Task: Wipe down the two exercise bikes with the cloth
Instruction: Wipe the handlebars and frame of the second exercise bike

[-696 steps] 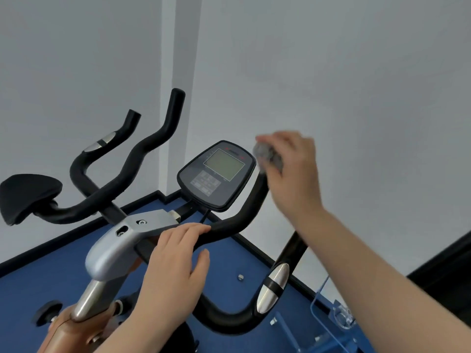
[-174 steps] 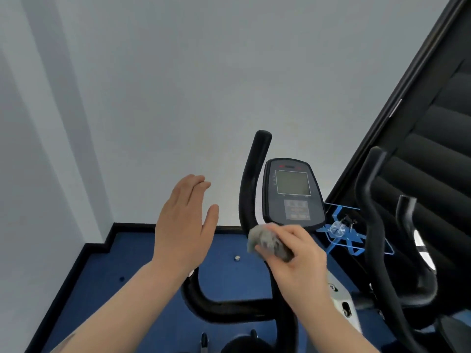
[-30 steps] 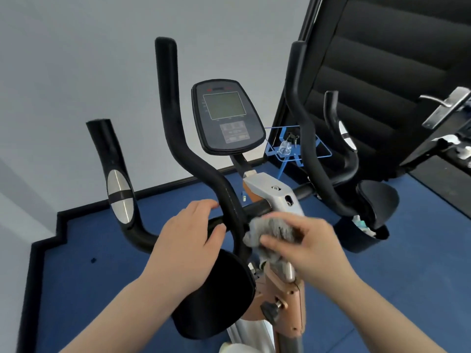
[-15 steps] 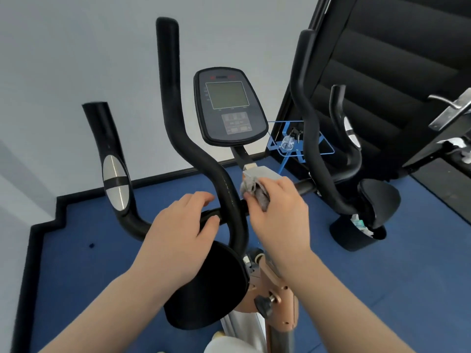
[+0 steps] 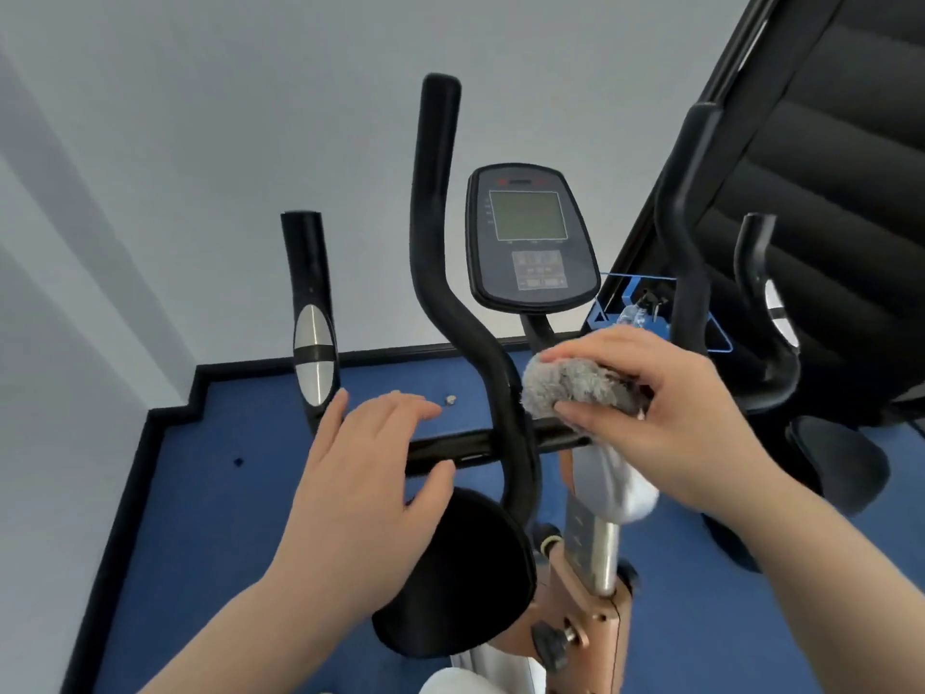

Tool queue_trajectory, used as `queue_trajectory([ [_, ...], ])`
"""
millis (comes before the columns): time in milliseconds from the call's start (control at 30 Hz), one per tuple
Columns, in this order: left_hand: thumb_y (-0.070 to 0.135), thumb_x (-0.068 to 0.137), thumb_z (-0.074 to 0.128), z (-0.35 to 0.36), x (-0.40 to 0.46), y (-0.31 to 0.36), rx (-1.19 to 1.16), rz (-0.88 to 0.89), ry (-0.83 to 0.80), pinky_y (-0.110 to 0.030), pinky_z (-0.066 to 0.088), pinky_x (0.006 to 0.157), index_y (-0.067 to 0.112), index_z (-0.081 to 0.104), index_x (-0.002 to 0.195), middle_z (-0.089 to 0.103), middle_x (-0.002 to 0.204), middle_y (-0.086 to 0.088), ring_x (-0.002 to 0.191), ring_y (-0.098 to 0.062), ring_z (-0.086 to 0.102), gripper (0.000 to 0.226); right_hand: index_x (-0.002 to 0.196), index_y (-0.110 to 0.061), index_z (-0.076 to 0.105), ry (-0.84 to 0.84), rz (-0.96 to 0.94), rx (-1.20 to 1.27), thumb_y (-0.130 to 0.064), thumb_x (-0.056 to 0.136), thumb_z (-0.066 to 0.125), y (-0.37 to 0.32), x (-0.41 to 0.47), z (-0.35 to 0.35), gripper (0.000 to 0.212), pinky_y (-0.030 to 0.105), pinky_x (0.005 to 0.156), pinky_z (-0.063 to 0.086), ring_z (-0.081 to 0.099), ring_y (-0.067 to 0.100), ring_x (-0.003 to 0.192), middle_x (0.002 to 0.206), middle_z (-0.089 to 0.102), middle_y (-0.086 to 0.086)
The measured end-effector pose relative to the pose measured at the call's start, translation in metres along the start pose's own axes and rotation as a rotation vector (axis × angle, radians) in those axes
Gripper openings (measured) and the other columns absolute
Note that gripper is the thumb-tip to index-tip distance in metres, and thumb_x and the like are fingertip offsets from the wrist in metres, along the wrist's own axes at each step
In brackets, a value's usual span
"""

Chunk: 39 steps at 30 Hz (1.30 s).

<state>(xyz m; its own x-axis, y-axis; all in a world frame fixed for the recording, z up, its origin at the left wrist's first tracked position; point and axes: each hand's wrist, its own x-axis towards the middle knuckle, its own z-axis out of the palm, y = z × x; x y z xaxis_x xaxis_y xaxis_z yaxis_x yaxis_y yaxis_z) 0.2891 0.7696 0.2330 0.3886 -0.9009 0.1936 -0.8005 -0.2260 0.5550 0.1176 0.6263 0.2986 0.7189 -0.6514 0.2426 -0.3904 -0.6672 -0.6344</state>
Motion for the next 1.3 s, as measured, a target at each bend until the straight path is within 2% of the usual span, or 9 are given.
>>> queue_trajectory([
  [133, 0.061, 0.078, 0.034, -0.003, -0.011, -0.012, 0.029, -0.068, 0.066, -0.028, -0.006, 0.117, 0.036, 0.047, 0.125, 0.033, 0.146, 0.02, 0.141, 0.005, 0.009, 0.054, 0.11, -0.026, 0.068, -0.213, -0.478, -0.493, -0.009, 0.074, 0.067, -0.007, 0.021, 0.036, 0.04, 0.033, 0.106, 0.032, 0.058, 0.012, 0.107, 0.109, 0.067, -0.011],
  [300, 0.062, 0.077, 0.045, -0.013, -0.038, -0.017, -0.057, -0.123, 0.162, -0.032, 0.01, 0.118, 0.037, 0.043, 0.13, 0.022, 0.151, 0.025, 0.142, 0.006, 0.005, 0.059, 0.105, -0.029, 0.068, -0.353, -0.573, -0.524, -0.005, 0.064, 0.067, 0.012, 0.02, 0.038, 0.048, 0.035, 0.112, 0.027, 0.065, 0.006, 0.1, 0.105, 0.069, -0.017],
  [433, 0.067, 0.072, 0.047, -0.009, -0.054, -0.014, -0.197, -0.23, 0.216, -0.023, 0.017, 0.11, 0.045, 0.029, 0.139, 0.013, 0.148, 0.038, 0.138, 0.014, 0.006, 0.073, 0.099, -0.029, 0.07, -0.388, -0.503, -0.387, -0.012, 0.064, 0.056, 0.0, 0.026, 0.056, 0.041, 0.031, 0.07, 0.057, 0.069, 0.009, 0.087, 0.096, 0.072, -0.019],
  [567, 0.066, 0.072, 0.047, 0.004, -0.058, -0.012, -0.315, -0.297, 0.262, -0.018, 0.02, 0.105, 0.051, 0.022, 0.139, 0.015, 0.146, 0.041, 0.135, 0.018, 0.011, 0.073, 0.112, -0.031, 0.068, -0.42, -0.36, -0.107, -0.027, 0.075, 0.064, -0.015, 0.037, 0.081, 0.037, 0.025, 0.091, 0.05, 0.061, 0.0, 0.106, 0.109, 0.071, -0.018],
  [767, 0.059, 0.076, 0.049, 0.008, -0.058, -0.01, -0.337, -0.318, 0.283, -0.016, 0.018, 0.105, 0.052, 0.02, 0.139, 0.013, 0.145, 0.043, 0.134, 0.02, 0.01, 0.07, 0.11, -0.04, 0.067, -0.517, -0.352, -0.297, -0.015, 0.072, 0.061, -0.011, 0.035, 0.051, 0.046, 0.034, 0.084, 0.053, 0.067, 0.008, 0.1, 0.104, 0.072, -0.019],
  [967, 0.047, 0.082, 0.052, 0.016, -0.054, -0.009, -0.38, -0.349, 0.303, -0.016, 0.022, 0.106, 0.047, 0.024, 0.14, 0.018, 0.146, 0.039, 0.134, 0.016, 0.017, 0.064, 0.11, -0.036, 0.067, -0.519, -0.195, 0.0, -0.034, 0.077, 0.074, -0.03, 0.052, 0.098, 0.034, 0.032, 0.091, 0.05, 0.064, 0.004, 0.097, 0.101, 0.072, -0.014],
  [1067, 0.047, 0.083, 0.052, 0.012, -0.055, -0.01, -0.35, -0.337, 0.284, -0.016, 0.021, 0.106, 0.047, 0.022, 0.14, 0.019, 0.146, 0.038, 0.134, 0.017, 0.016, 0.065, 0.114, -0.037, 0.065, -0.59, -0.251, -0.213, -0.033, 0.081, 0.07, -0.017, 0.05, 0.076, 0.033, 0.029, 0.085, 0.05, 0.065, 0.003, 0.091, 0.097, 0.073, -0.014],
  [1167, 0.048, 0.086, 0.051, 0.012, -0.06, -0.012, -0.362, -0.354, 0.293, -0.02, 0.023, 0.108, 0.051, 0.02, 0.139, 0.02, 0.145, 0.039, 0.134, 0.017, 0.017, 0.062, 0.088, -0.036, 0.064, -0.599, -0.271, -0.301, -0.038, 0.083, 0.065, -0.019, 0.05, 0.074, 0.006, 0.027, 0.072, 0.045, 0.059, 0.003, 0.074, 0.077, 0.067, -0.013],
  [1300, 0.048, 0.087, 0.049, 0.019, -0.059, -0.012, -0.429, -0.401, 0.293, -0.029, 0.029, 0.112, 0.048, 0.022, 0.14, 0.027, 0.144, 0.035, 0.133, 0.013, 0.024, 0.06, 0.076, -0.023, 0.063, -0.497, -0.247, -0.141, -0.039, 0.08, 0.066, -0.04, 0.062, 0.109, 0.017, 0.034, 0.07, 0.051, 0.061, 0.01, 0.07, 0.071, 0.066, -0.006],
])
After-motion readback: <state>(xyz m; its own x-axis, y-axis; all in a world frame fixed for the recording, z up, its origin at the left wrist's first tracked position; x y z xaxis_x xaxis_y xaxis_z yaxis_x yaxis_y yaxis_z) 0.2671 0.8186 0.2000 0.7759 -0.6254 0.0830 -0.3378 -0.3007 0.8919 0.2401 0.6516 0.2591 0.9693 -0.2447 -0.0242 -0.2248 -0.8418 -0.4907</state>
